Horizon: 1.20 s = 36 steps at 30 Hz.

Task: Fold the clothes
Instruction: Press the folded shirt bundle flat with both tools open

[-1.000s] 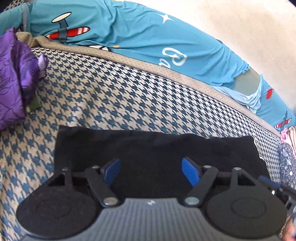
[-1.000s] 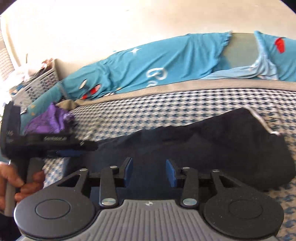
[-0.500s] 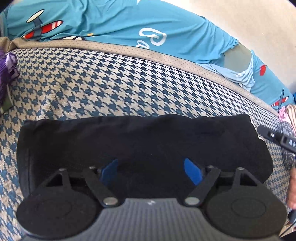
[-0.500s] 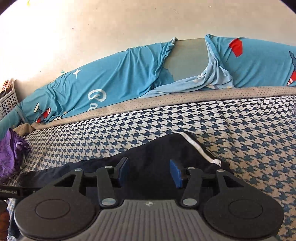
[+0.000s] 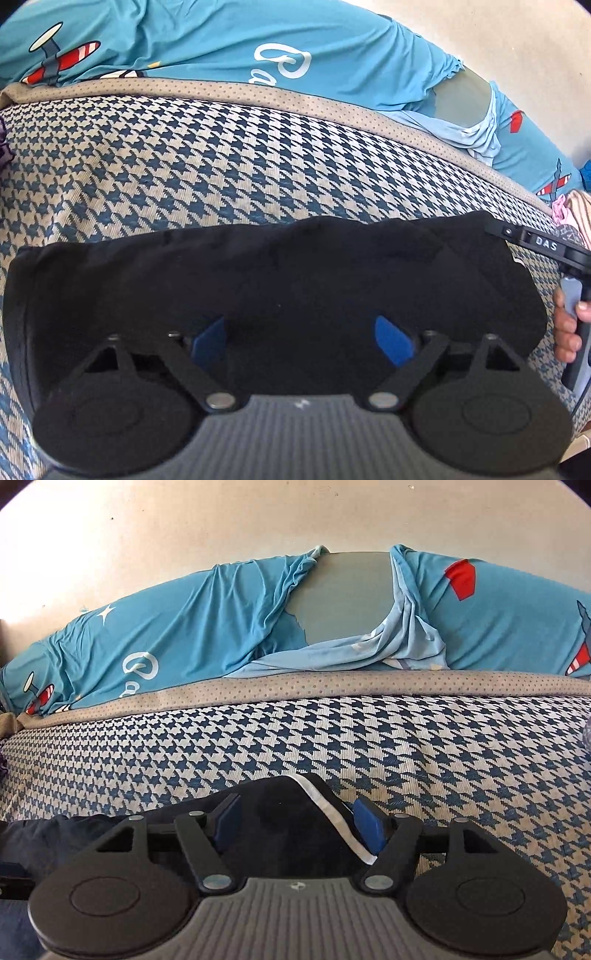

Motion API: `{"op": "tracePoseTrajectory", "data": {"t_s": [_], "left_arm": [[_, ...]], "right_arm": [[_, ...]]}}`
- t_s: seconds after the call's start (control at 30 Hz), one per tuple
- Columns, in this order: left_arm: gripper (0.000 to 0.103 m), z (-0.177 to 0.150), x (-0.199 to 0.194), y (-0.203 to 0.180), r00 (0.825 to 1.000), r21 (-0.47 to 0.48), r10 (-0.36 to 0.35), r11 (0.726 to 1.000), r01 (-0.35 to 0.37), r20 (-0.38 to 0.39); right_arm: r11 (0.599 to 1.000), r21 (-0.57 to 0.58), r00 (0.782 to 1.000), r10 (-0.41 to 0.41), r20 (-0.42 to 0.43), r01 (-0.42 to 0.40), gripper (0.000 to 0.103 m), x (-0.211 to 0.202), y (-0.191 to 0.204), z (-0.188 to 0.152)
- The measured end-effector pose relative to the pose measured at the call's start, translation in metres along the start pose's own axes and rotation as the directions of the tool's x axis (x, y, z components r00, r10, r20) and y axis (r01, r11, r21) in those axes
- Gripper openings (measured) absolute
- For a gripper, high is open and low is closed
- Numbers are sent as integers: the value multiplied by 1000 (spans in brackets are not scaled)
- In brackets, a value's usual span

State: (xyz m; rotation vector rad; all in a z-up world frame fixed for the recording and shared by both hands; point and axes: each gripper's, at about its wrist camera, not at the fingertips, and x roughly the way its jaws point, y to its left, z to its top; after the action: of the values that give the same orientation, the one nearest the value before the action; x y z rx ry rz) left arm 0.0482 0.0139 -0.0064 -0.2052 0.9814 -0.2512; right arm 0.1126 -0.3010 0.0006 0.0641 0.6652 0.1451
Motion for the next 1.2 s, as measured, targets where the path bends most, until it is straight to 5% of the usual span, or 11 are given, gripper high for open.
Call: {"op": "tracePoseTrajectory", "data": {"t_s": [0.27,0.53,0.7,0.93,1.1,1.2], "left_arm": [[91,0,4,-3,1000,29,7,1000,-6,-5],[94,-5,7,-13,999,95,42,995,-42,-5],[94,-9,7,-17,998,139,67,988,-65,-4],[94,-15,7,-21,986,192,165,968,-159,-15],[94,-13,6,-18,981,179,195,966,-189,-21],[94,-13,6,-18,977,174,212,963,-205,-20]], "right_arm": [[1000,-30,999,8,-39,-10,68,26,0,-2],[999,-17,999,32,-23,-33,26,25,-3,-6],[1000,20,1000,-6,17,5,13,23,-3,-4],[997,64,999,-38,10,37,13,29,-10,-6],[991,123,998,-57,5,56,35,25,-18,-5],[984,164,997,-67,24,62,37,14,-27,-4]]}}
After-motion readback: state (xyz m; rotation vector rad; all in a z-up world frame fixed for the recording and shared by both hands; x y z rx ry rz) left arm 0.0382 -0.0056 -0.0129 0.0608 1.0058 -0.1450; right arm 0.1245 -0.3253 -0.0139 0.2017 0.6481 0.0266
